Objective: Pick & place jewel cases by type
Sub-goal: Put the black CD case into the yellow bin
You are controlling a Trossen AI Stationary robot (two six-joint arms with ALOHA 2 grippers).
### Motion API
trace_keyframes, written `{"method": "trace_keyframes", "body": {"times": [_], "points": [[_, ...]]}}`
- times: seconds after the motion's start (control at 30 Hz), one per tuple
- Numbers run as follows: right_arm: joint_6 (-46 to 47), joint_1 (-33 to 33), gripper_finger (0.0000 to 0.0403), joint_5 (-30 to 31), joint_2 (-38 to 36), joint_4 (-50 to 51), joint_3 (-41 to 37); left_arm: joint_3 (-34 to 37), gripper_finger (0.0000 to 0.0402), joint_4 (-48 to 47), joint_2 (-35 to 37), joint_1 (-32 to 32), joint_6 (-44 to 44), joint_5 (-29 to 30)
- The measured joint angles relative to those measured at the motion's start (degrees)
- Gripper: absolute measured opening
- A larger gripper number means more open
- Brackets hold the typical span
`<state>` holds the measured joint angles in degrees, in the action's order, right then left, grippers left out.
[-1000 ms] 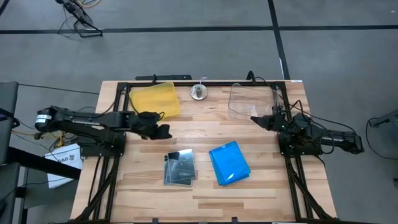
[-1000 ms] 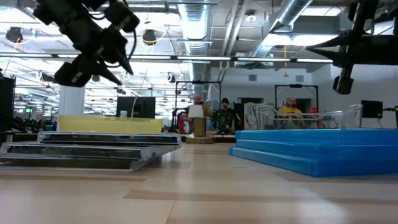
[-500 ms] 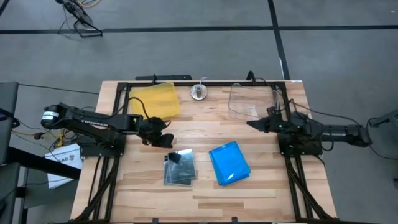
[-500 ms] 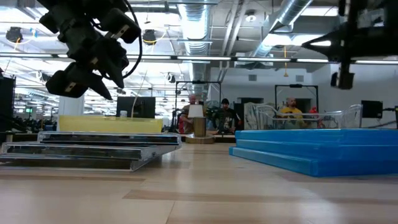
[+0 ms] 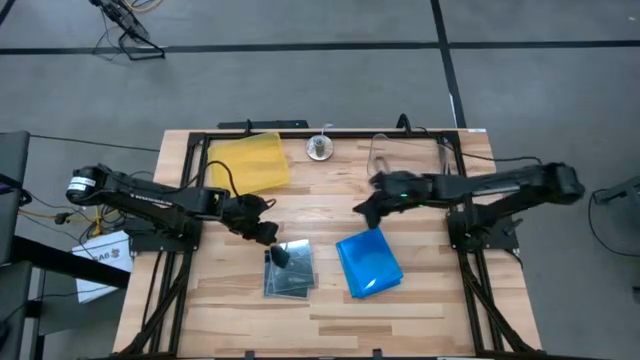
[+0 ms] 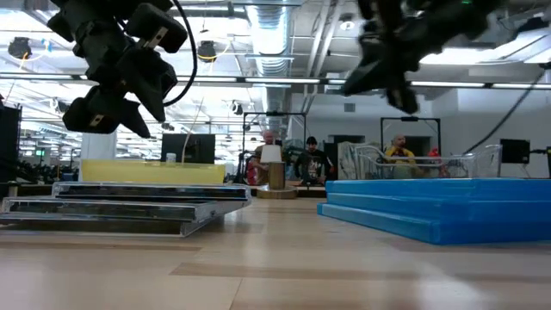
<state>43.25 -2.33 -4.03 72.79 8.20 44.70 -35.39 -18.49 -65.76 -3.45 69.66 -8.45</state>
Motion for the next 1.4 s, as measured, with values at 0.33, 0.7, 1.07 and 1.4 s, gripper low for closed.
{"method": "trace_keyframes", "body": {"times": [0.33, 0.7, 1.07, 1.4], "points": [[-6.2, 0.1, 0.0, -6.9, 18.5, 2.2, 12.2, 7.7, 0.0128, 8.8, 0.0, -5.1, 6.6, 3.3], [-2.2, 0.1, 0.0, -6.5, 27.4, 2.1, 15.4, 13.1, 0.0128, 17.1, 0.0, -9.5, 16.7, 8.0], [0.4, 0.8, 0.0, -6.6, 29.8, 3.8, 15.3, 14.1, 0.0128, 17.5, 0.0, -12.8, 21.0, 9.2], [0.4, 0.8, 0.0, -6.6, 29.8, 3.8, 15.3, 14.1, 0.0128, 15.9, 0.0, -17.0, 23.1, 9.2]]}}
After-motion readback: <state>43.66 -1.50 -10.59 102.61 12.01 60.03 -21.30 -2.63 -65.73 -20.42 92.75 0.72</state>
